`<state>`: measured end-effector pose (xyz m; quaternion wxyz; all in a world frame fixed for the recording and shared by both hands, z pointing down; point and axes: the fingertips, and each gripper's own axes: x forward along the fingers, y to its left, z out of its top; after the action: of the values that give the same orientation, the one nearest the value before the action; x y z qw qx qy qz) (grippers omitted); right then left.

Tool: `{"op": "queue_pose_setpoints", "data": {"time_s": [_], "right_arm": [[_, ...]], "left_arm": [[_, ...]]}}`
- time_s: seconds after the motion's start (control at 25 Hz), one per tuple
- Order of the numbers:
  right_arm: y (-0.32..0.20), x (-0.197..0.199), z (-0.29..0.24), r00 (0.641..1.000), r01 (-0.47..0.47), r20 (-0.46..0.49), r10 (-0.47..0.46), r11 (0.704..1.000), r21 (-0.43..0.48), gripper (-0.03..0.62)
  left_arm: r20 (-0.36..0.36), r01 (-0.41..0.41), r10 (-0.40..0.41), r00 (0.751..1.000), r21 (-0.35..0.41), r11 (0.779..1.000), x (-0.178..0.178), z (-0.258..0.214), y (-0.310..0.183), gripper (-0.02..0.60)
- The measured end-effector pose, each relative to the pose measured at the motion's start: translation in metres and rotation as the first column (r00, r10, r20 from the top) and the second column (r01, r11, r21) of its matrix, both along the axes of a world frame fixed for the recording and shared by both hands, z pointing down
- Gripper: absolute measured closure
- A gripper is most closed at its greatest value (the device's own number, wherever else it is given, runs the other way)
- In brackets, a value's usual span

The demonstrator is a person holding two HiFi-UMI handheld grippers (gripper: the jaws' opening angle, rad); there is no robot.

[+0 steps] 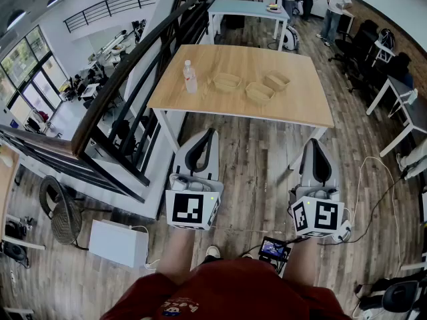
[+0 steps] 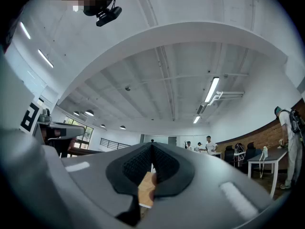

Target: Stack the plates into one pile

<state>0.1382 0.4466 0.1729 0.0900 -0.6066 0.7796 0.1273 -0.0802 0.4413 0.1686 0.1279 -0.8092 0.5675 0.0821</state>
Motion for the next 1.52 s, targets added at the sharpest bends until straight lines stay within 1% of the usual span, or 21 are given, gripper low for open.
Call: {"op": "queue_pose_setpoints", "data": {"time_s": [0.28,0.4,0.56,0.68,1.12,1.36,1.52], "right_arm": [[-0.002,-0.014,0.003,1.0,0.004,-0.008,-0.004,1.0,-0.012,0.585],[-0.001,-0.018,0.005,1.0,-0.003,0.013,0.003,1.0,-0.015,0.585],[-0.003,-0.027,0.006,0.999,0.007,0.032,-0.006,1.0,-0.024,0.585],[-0.006,-0.039,0.008,0.999,0.009,0.034,-0.008,1.0,-0.03,0.585],[0.002,-0.074,0.011,0.999,-0.025,0.023,0.025,0.999,-0.029,0.585],[-0.013,-0.083,0.011,0.999,-0.026,0.022,0.027,0.999,-0.029,0.585],[-0.03,-0.084,0.016,1.0,-0.019,0.024,0.02,0.999,-0.035,0.585]], "left_arm": [[-0.015,0.005,-0.005,1.0,-0.022,1.0,-0.014,0.003,-0.002,0.575],[-0.013,0.002,-0.002,1.0,-0.036,0.999,-0.02,0.007,-0.002,0.575],[-0.019,-0.006,0.006,1.0,-0.025,1.0,-0.031,0.006,-0.004,0.575],[-0.024,-0.01,0.009,1.0,-0.034,0.999,-0.042,0.009,-0.007,0.575],[-0.042,-0.037,0.036,0.998,-0.037,0.999,-0.076,0.019,-0.01,0.575],[-0.036,-0.044,0.043,0.998,-0.034,0.998,-0.083,0.019,-0.024,0.575],[-0.043,-0.038,0.035,0.998,-0.065,0.997,-0.083,0.024,-0.039,0.575]]}}
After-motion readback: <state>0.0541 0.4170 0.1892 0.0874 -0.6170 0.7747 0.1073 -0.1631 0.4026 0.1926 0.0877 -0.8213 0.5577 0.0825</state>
